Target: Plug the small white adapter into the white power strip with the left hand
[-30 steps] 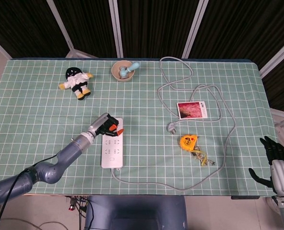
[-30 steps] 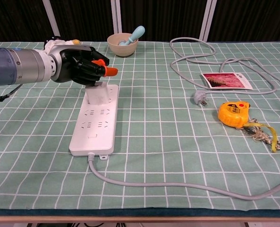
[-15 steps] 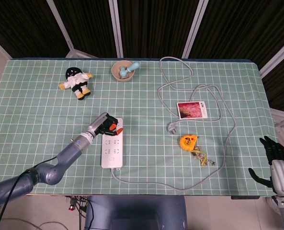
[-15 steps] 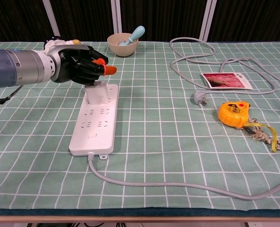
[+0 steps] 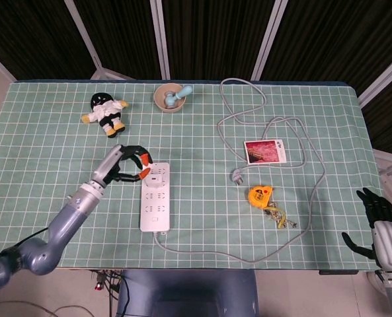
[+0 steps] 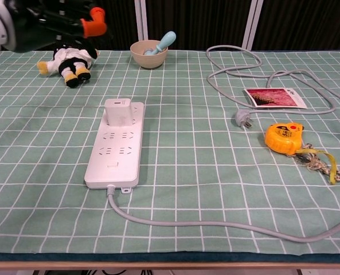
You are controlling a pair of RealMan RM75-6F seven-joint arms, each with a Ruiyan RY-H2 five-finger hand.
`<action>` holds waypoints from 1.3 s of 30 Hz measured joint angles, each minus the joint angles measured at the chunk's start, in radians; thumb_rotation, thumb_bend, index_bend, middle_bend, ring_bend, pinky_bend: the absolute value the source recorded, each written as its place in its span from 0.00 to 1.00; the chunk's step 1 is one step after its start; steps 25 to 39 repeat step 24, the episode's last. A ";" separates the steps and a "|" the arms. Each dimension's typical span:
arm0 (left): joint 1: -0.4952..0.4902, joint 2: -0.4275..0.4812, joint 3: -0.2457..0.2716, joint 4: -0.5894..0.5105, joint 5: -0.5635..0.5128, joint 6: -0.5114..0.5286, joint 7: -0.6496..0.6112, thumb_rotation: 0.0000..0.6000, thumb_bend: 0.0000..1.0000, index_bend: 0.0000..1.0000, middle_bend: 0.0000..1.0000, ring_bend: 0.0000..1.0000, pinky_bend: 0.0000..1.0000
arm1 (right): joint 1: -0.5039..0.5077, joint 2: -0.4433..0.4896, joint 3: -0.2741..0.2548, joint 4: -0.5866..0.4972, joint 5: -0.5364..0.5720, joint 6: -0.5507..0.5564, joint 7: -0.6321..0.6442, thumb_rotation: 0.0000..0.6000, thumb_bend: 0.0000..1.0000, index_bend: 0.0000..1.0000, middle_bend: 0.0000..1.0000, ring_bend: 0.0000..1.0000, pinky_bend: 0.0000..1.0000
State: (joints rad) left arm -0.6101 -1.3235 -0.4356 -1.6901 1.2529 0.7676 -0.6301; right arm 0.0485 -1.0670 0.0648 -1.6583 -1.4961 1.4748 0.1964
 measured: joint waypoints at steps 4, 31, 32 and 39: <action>0.112 0.113 0.063 -0.096 0.047 0.091 0.009 1.00 0.34 0.56 0.35 0.17 0.24 | -0.001 -0.001 -0.001 -0.002 -0.003 0.004 -0.006 1.00 0.35 0.04 0.00 0.00 0.00; 0.389 0.134 0.279 0.131 0.244 0.638 0.534 1.00 0.00 0.00 0.00 0.00 0.00 | -0.003 -0.010 -0.004 0.012 -0.020 0.022 -0.032 1.00 0.35 0.04 0.00 0.00 0.00; 0.389 0.134 0.279 0.131 0.244 0.638 0.534 1.00 0.00 0.00 0.00 0.00 0.00 | -0.003 -0.010 -0.004 0.012 -0.020 0.022 -0.032 1.00 0.35 0.04 0.00 0.00 0.00; 0.389 0.134 0.279 0.131 0.244 0.638 0.534 1.00 0.00 0.00 0.00 0.00 0.00 | -0.003 -0.010 -0.004 0.012 -0.020 0.022 -0.032 1.00 0.35 0.04 0.00 0.00 0.00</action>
